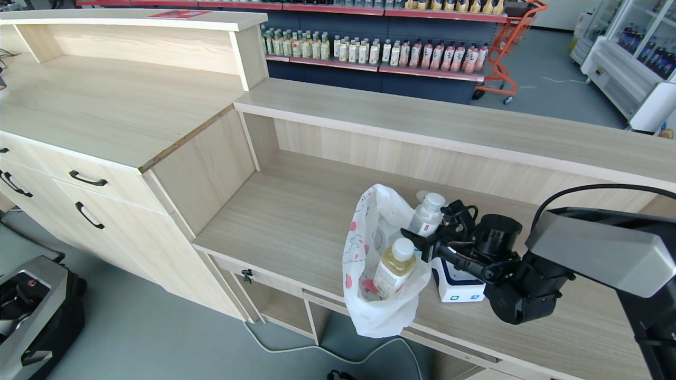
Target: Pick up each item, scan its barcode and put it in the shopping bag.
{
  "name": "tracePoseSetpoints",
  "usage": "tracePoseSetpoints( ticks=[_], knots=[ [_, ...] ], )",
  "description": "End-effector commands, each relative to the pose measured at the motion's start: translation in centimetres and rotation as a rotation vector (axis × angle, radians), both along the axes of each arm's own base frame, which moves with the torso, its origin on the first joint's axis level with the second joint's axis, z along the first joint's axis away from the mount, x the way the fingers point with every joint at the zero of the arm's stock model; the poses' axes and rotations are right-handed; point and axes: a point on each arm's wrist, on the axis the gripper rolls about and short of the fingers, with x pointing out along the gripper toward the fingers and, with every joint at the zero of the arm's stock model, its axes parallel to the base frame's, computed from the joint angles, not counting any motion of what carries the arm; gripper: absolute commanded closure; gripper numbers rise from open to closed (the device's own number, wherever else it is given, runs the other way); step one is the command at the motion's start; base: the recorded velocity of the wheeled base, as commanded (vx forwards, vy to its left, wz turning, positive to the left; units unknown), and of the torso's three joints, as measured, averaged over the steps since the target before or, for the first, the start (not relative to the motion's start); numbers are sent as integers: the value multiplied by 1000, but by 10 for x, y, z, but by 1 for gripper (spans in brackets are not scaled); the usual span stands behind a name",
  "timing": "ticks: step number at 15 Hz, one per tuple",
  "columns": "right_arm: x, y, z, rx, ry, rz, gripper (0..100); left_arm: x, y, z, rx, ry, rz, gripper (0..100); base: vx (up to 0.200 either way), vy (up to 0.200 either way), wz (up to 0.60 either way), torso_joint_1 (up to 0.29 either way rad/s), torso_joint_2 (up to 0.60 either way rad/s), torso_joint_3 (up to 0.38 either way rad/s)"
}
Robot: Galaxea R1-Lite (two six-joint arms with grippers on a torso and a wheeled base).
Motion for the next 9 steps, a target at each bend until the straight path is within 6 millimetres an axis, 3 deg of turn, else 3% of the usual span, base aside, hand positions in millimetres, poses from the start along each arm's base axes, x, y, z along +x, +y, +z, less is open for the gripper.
tracePoseSetpoints(
  ticks=[1, 9],
  knots=[
    [2, 2, -6, -5, 8, 4, 100, 0, 0, 0, 0, 0, 0, 0, 0, 0, 0, 0, 0, 0],
    [-4, -1, -25, -122, -6, 53, 100, 0, 0, 0, 0, 0, 0, 0, 0, 0, 0, 0, 0, 0]
  ],
)
